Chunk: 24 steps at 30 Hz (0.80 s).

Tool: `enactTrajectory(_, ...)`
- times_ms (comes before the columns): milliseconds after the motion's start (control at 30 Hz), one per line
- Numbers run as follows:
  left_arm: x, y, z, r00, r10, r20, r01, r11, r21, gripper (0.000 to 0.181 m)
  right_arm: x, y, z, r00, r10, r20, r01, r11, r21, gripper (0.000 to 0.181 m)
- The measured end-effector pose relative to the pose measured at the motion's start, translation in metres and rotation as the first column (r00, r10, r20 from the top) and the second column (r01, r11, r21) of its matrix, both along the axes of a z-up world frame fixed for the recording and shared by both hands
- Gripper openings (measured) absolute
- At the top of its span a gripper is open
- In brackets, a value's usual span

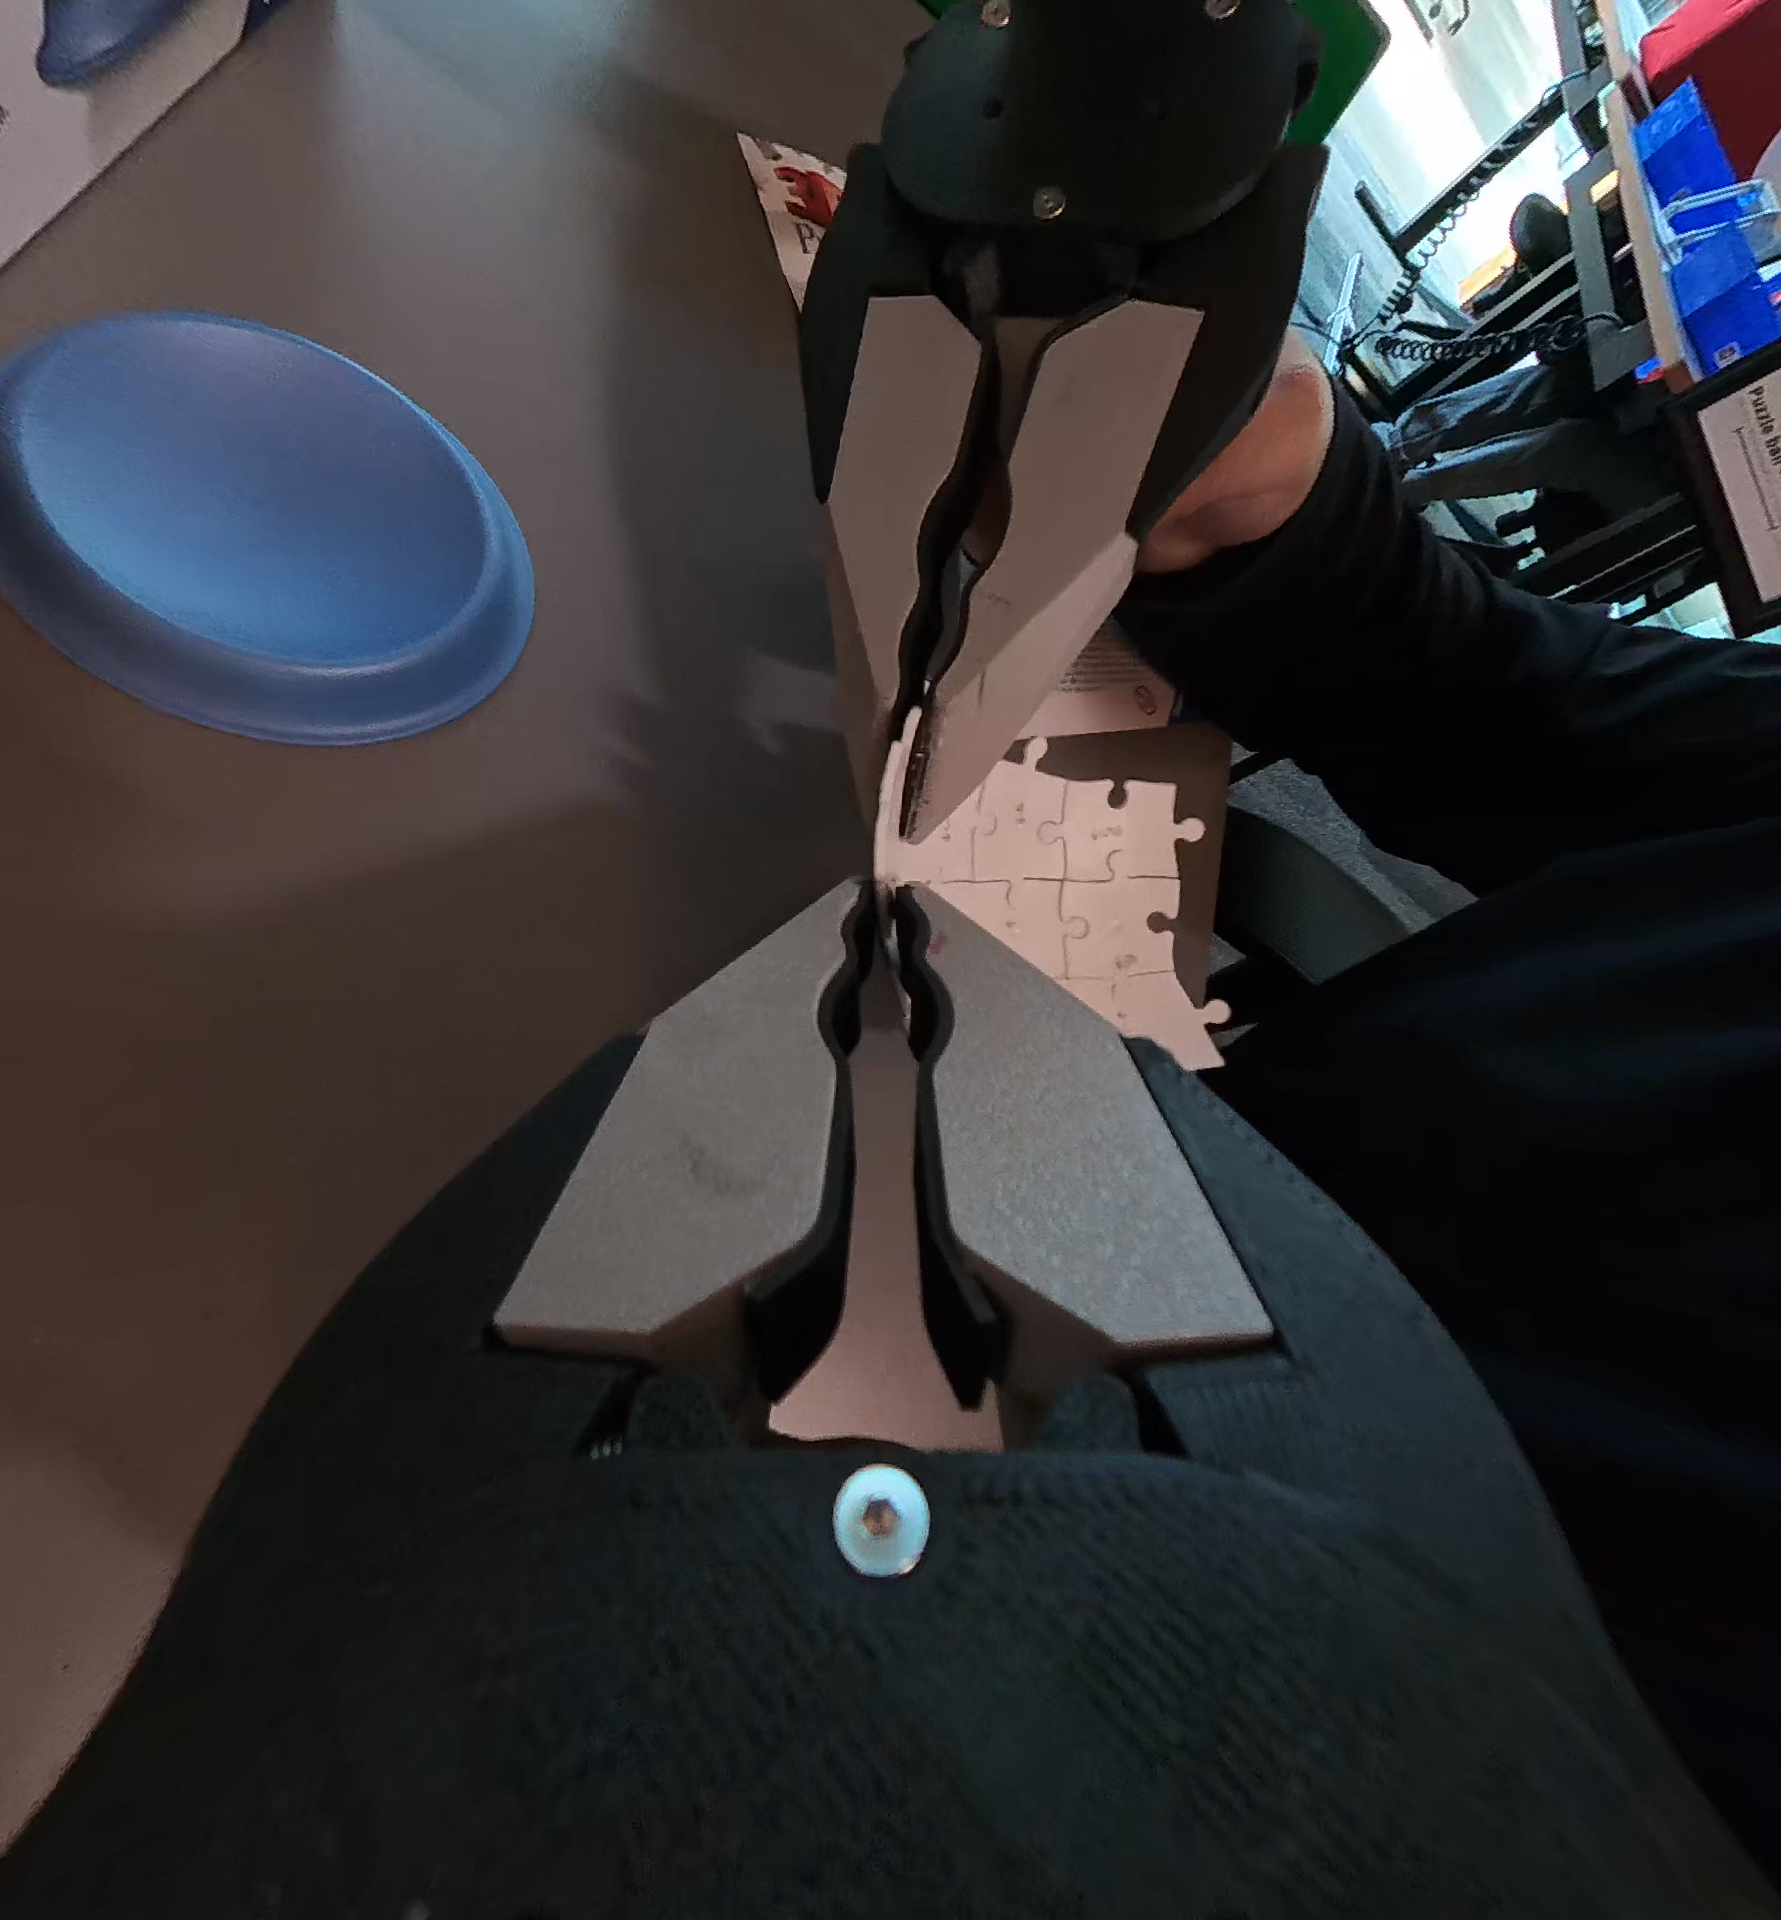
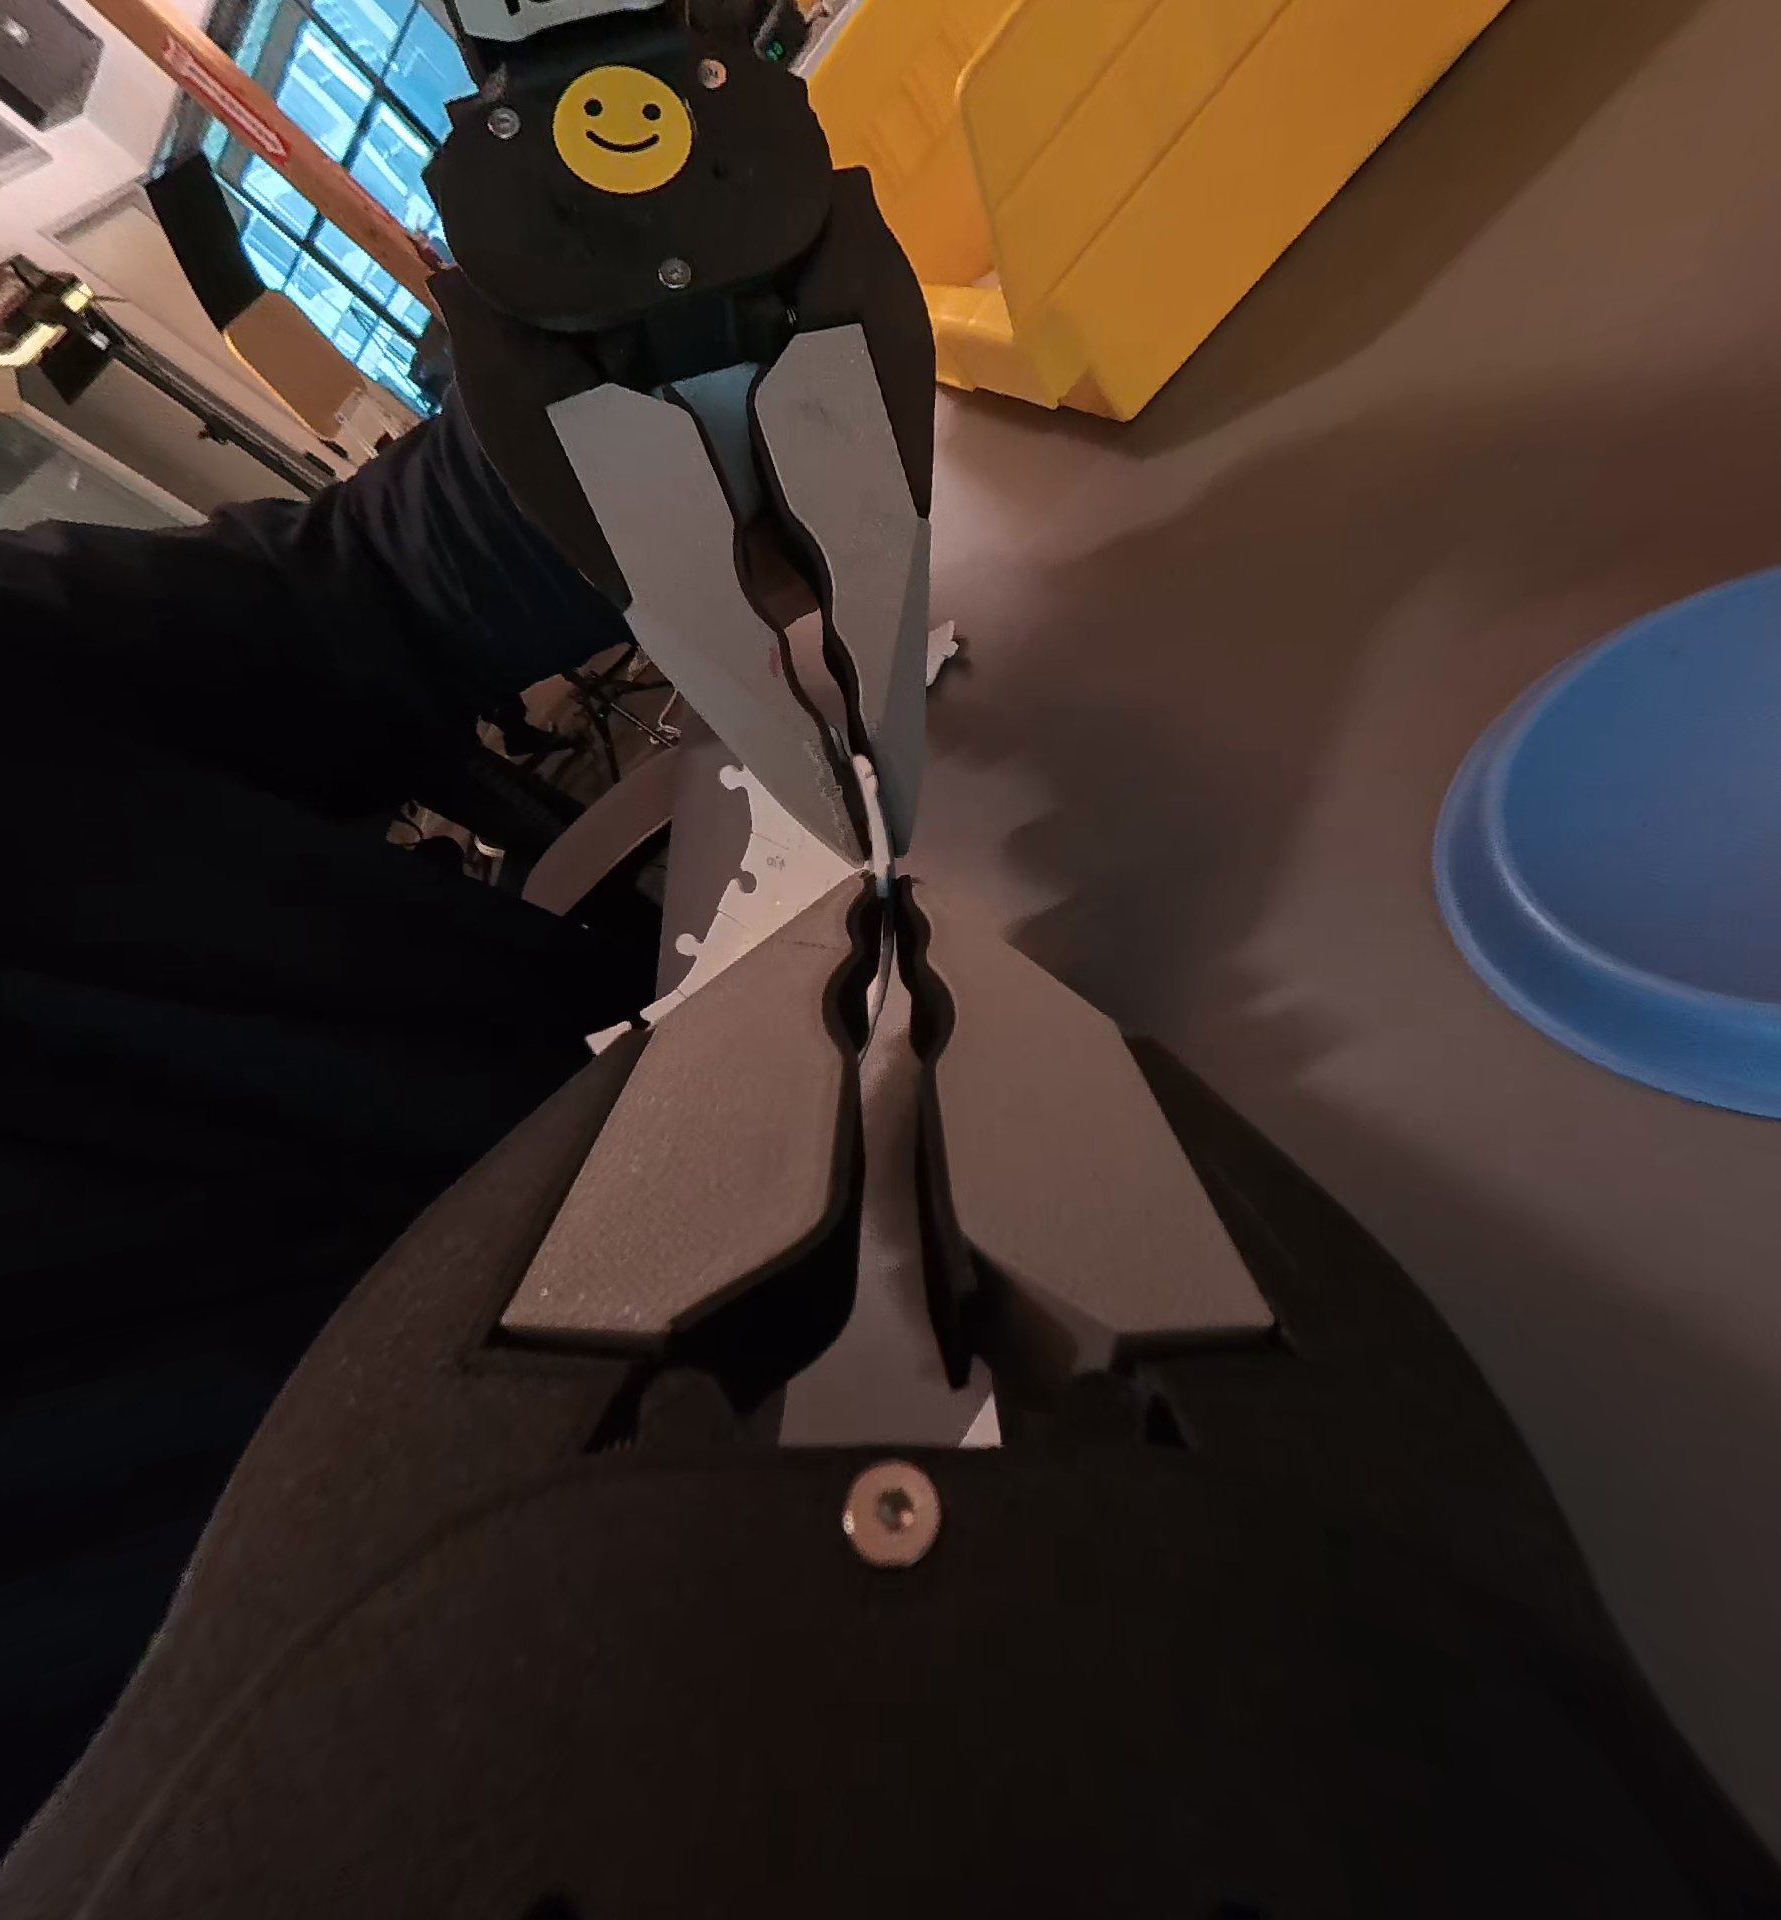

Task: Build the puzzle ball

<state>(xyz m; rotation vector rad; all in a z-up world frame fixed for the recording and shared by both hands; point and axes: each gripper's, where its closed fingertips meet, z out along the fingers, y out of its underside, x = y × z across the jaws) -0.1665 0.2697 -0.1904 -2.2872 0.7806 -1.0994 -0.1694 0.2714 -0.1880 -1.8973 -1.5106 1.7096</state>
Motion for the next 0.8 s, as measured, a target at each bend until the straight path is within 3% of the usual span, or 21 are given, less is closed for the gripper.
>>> enactTrajectory(300, -0.002, -0.002, 0.001, 1.000, -0.014, 0.002, 0.014, 1.000, -0.018, 0.007, -0.002, -0.001, 0.000, 1.000, -0.004, -0.001, 0.004, 0.999, 0.034, 0.000)
enactTrajectory(467, -0.001, -0.002, -0.001, 1.000, -0.023, 0.002, 0.023, 1.000, 0.001, 0.000, -0.003, -0.001, 0.000, 1.000, -0.005, -0.009, 0.005, 0.999, 0.033, 0.000)
enactTrajectory(733, -0.007, -0.002, -0.021, 0.996, -0.049, -0.069, 0.048, 0.999, -0.026, 0.001, -0.005, -0.001, -0.018, 0.998, 0.012, 0.054, -0.012, 1.000, 0.009, 0.001)
enactTrajectory(800, -0.014, 0.003, -0.028, 0.988, -0.024, -0.154, 0.028, 0.999, 0.027, 0.018, -0.006, 0.000, -0.023, 0.997, 0.007, 0.072, -0.009, 1.000, 0.015, 0.000)
